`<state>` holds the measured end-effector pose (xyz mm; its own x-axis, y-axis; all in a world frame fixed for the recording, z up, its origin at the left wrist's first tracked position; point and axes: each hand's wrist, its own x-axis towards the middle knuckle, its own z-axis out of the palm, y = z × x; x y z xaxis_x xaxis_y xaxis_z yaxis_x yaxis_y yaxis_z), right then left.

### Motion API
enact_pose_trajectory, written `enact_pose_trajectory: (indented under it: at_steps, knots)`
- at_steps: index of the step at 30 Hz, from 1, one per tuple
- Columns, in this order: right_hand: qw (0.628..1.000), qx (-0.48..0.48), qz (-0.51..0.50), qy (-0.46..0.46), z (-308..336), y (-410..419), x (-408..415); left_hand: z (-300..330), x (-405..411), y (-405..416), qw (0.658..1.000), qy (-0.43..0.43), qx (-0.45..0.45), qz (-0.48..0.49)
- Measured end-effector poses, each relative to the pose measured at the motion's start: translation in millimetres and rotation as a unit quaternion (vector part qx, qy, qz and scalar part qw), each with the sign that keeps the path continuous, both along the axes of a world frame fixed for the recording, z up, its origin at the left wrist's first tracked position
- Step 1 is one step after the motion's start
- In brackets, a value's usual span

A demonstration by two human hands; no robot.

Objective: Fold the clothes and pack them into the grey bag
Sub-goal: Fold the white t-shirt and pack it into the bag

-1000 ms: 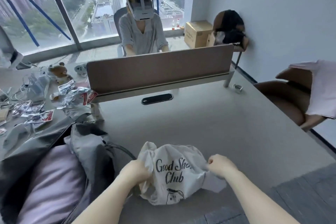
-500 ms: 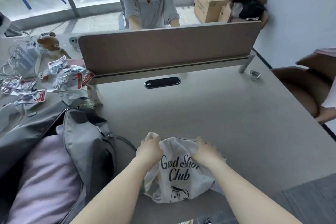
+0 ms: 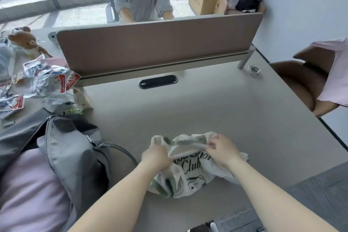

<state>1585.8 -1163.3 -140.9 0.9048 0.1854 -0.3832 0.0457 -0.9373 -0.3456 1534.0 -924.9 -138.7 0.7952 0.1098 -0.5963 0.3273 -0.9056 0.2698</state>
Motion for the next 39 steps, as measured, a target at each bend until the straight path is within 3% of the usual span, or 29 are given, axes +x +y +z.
enact_pose_trajectory:
  at_steps: [2, 4, 6, 10, 15, 21, 24, 29, 34, 39]
  knots:
    - [0.999, 0.030, -0.029, 0.001, -3.7, -4.8, 5.3, -5.7, 4.9, -4.2, 0.999, -0.023, 0.015, 0.043]
    - [0.996, 0.047, -0.067, -0.042, -10.2, -8.6, 12.6, -11.0, 12.1, -6.5, 0.991, -0.105, 0.054, 0.060]
    - [0.996, 0.041, -0.075, -0.025, -16.0, -11.1, 20.6, -18.9, 20.2, -5.4, 0.985, -0.147, 0.068, 0.061]
    - [0.996, 0.026, -0.032, 0.085, -29.5, -18.7, 40.9, -41.4, 40.3, -5.8, 0.995, -0.061, 0.075, -0.006]
    - [0.997, 0.005, 0.056, 0.047, -29.3, -27.4, 53.6, -38.8, 43.8, -4.5, 0.990, -0.032, 0.135, -0.005]
    - [0.986, 0.164, 0.033, 0.003, -5.2, -26.2, 63.9, -11.1, 36.2, 4.5, 0.991, -0.039, -0.016, 0.125]
    - [0.967, 0.249, -0.016, 0.046, 7.2, -21.0, 64.3, 12.6, 29.2, 8.9, 0.985, -0.059, -0.035, 0.158]
    - [0.971, 0.194, 0.055, 0.126, 20.7, -16.9, 67.1, 41.1, 9.8, 18.7, 0.987, -0.053, -0.019, 0.151]
    - [0.949, 0.312, 0.019, 0.034, 66.3, -11.5, 85.8, 71.3, 4.1, 33.0, 0.961, -0.165, -0.041, 0.220]
    - [0.915, 0.400, -0.011, -0.048, 128.5, 1.1, 103.8, 117.3, 23.5, 46.4, 0.905, -0.328, -0.106, 0.250]
